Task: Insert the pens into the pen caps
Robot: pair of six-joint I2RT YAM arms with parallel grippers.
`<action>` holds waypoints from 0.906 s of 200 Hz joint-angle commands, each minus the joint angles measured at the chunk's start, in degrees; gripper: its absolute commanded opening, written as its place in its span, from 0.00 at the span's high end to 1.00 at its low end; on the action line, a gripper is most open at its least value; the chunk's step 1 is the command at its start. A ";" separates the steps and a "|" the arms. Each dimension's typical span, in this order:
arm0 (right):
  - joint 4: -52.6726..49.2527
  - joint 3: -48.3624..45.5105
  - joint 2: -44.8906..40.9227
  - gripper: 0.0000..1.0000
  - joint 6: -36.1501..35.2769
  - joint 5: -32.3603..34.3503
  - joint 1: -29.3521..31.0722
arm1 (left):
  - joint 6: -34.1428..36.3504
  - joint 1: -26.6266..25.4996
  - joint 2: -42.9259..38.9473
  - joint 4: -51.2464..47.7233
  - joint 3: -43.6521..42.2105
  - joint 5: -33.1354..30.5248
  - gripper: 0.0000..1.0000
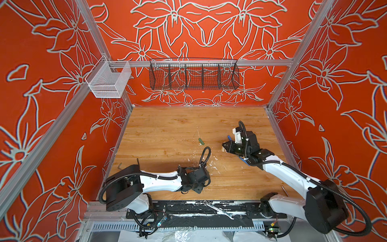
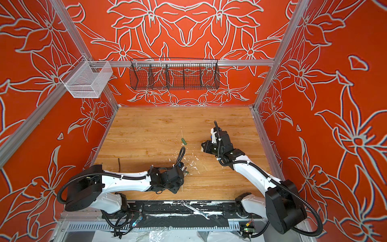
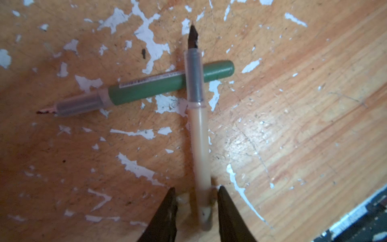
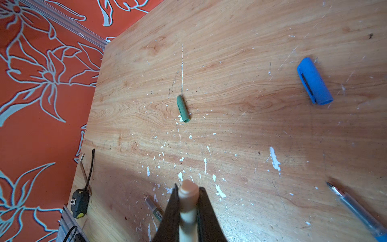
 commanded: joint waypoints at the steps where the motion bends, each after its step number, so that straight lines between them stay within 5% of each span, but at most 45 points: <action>1: 0.11 -0.36 -1.03 1.00 0.04 1.17 -0.17 | -2.01 -1.07 1.46 -2.63 0.23 -1.46 0.69; 111: 1.08 -0.49 -1.71 1.00 -0.23 1.47 -0.22 | 0.19 -1.55 -5.33 -2.94 -2.46 -4.35 1.00; 146: 4.86 -0.21 -2.71 1.00 -0.01 -1.88 -0.18 | 6.88 -0.90 -13.18 -2.93 -0.81 -6.48 1.00; 181: 10.55 0.05 -5.61 1.00 1.29 -5.61 -0.17 | 13.33 3.97 -24.50 1.21 -1.31 -0.55 1.00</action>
